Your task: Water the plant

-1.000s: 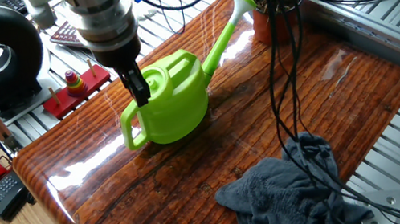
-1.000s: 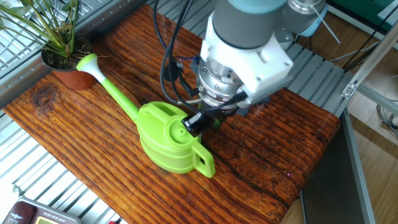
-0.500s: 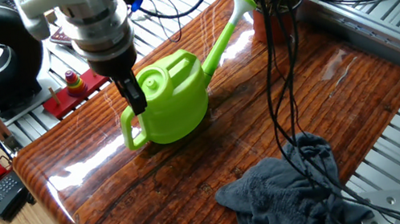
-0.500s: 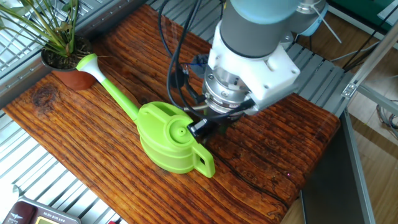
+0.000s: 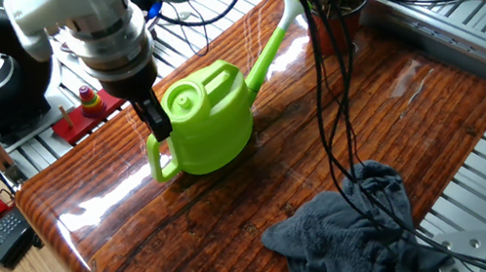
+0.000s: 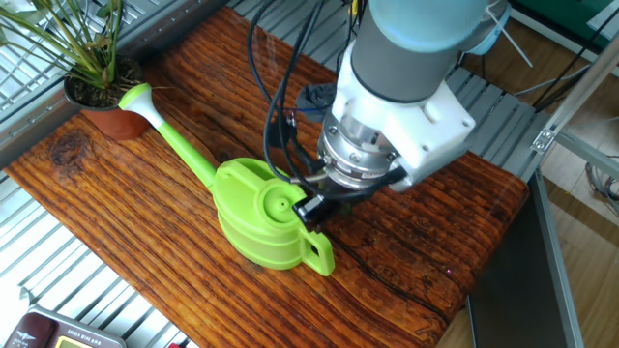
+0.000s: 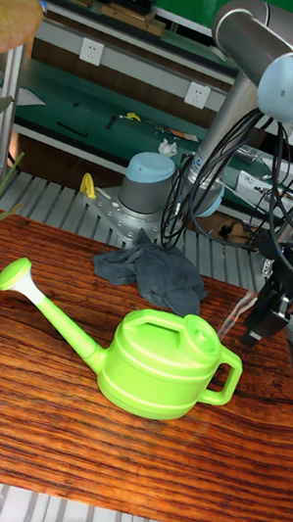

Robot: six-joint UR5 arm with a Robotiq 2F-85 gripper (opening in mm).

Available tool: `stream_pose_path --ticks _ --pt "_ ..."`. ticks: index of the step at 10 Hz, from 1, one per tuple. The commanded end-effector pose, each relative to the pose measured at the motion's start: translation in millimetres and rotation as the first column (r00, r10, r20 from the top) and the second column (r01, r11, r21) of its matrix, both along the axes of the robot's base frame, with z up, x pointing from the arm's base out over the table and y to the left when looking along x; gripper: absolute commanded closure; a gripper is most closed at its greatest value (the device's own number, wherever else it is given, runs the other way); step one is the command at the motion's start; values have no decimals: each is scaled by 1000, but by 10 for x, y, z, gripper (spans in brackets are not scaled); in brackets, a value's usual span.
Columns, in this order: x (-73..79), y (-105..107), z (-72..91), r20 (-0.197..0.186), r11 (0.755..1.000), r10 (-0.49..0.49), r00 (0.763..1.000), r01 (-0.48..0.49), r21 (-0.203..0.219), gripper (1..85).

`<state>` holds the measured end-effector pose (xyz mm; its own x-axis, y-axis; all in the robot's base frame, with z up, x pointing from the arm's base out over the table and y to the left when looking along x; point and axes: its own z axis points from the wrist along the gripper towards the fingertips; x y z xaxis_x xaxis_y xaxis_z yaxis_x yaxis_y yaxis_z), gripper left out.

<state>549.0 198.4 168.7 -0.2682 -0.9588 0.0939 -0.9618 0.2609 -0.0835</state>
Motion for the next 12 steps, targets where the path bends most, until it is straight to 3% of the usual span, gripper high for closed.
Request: stream_pose_path --ticks 1,6,10,12 --pt "20 13 -77 -18 1000 25 1000 -26 -1 377" --pt "115 -8 -192 10 998 54 999 -53 -33 373" --pt "226 49 -326 54 999 40 998 -38 -29 373" --pt "254 19 -339 57 997 66 996 -63 -41 373"
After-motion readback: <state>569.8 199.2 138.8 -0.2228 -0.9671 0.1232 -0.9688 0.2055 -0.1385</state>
